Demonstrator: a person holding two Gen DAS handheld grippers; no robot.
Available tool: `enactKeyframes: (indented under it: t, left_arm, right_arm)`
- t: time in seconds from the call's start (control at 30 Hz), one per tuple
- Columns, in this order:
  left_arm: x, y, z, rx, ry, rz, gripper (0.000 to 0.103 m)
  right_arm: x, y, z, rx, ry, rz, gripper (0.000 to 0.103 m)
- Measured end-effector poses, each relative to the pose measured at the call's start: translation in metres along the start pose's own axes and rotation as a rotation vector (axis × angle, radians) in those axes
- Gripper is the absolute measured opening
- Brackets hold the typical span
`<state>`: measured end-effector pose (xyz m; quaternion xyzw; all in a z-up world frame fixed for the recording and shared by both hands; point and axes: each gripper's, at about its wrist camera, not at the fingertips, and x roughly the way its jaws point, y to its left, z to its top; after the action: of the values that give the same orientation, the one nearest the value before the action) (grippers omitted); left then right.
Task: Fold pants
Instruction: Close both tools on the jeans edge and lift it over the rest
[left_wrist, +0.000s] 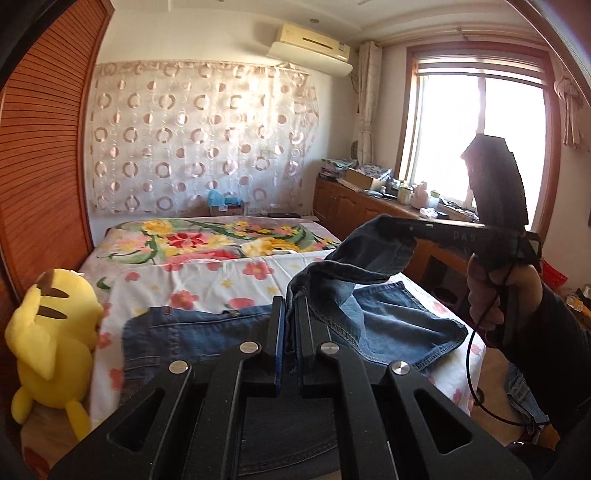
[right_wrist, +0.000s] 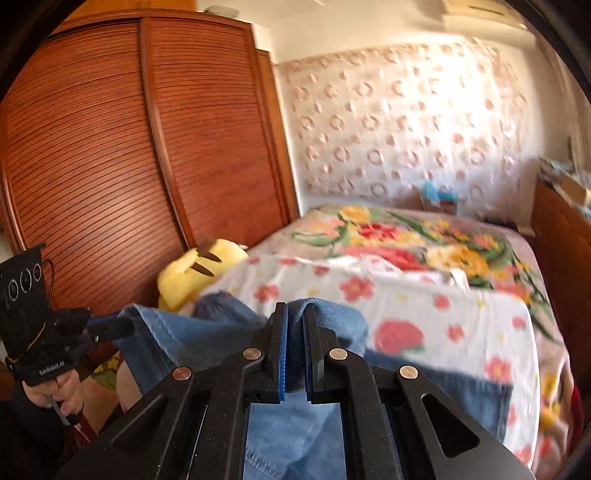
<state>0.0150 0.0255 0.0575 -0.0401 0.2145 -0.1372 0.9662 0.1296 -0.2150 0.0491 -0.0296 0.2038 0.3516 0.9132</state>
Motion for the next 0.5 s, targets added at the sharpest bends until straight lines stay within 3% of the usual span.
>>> enactKeyframes:
  t: [0.23, 0.5]
  left_arm:
    - [-0.018, 0.024, -0.011, -0.025, 0.006, 0.052, 0.006]
    - [-0.02, 0.058, -0.047, -0.104, 0.079, 0.106, 0.006]
  right_arm:
    - [0.035, 0.02, 0.025, -0.025, 0.001, 0.067, 0.007]
    - [0.096, 0.023, 0.036, -0.034, 0.04, 0.138, 0.007]
